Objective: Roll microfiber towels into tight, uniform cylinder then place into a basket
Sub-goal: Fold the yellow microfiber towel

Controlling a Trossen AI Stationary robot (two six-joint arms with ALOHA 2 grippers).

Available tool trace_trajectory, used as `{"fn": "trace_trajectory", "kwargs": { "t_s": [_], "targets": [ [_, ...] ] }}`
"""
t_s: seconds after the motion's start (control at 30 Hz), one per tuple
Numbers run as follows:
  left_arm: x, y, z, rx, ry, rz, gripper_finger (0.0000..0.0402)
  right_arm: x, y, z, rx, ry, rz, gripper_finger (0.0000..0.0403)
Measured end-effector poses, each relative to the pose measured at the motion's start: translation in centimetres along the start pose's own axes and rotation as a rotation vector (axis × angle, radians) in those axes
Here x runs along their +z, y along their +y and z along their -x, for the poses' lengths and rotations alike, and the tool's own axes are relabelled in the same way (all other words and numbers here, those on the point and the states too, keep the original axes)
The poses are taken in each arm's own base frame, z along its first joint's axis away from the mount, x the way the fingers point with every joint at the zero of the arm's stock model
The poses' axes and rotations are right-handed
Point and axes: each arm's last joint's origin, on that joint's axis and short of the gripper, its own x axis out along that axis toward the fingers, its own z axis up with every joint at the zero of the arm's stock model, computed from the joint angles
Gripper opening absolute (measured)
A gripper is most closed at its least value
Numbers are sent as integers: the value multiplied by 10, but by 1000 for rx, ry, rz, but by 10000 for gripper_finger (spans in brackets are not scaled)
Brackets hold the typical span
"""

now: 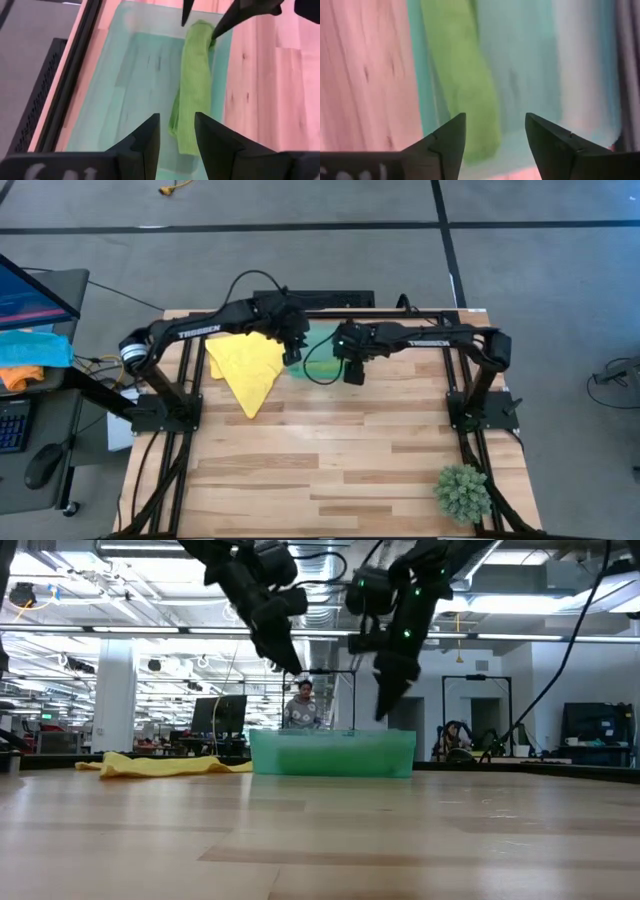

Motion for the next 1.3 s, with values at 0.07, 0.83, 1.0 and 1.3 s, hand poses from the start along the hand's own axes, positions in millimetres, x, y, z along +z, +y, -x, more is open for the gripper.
{"fn": "trace_trajectory", "kwargs": {
  "t_s": [0.07,0.83,1.0,1.3],
  "targets": [
    [-2,-2,8,-1,5,4,113,4,-3,3,-20,-74,-15,219],
    [-40,-13,12,-18,9,72,113,-29,10,-40,-24,23,-69,171],
    [-40,-13,16,-14,-8,74,113,-25,13,-40,-25,-3,-63,167],
    [-40,-17,47,50,-48,67,113,-22,8,-14,-44,-86,-87,168]
  ]
}}
